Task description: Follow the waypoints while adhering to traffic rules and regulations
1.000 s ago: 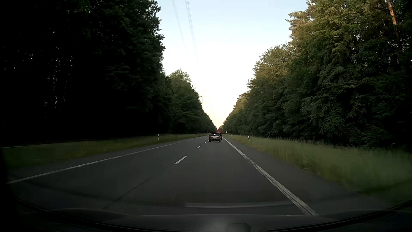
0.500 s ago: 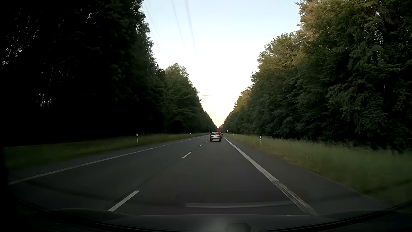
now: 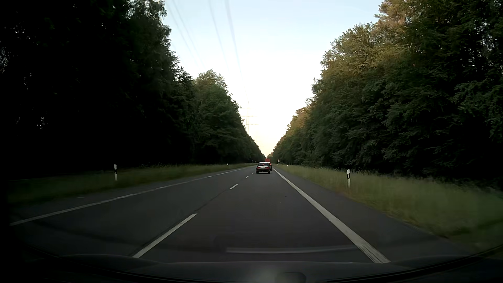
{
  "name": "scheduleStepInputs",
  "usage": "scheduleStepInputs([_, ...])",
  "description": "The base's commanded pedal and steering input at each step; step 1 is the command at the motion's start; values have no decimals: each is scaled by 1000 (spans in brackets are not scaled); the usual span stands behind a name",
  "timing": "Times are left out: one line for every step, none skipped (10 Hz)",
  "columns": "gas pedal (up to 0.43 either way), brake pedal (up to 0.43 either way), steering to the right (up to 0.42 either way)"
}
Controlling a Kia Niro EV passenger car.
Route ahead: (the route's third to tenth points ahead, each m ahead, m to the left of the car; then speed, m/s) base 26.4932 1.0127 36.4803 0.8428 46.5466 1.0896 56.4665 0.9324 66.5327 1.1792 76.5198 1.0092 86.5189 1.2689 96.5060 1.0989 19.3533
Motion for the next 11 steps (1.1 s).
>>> scheduleStepInputs([67, 24, 1])
scheduleStepInputs([67, 24, 2])
scheduleStepInputs([67, 18, 2])
scheduleStepInputs([67, 24, 2])
scheduleStepInputs([67, 18, 2])
scheduleStepInputs([67, 24, 2])
scheduleStepInputs([67, 24, 2])
scheduleStepInputs([67, 18, 2])
scheduleStepInputs([67, 18, 2])
scheduleStepInputs([67, 18, 2])
scheduleStepInputs([67, 24, 1])
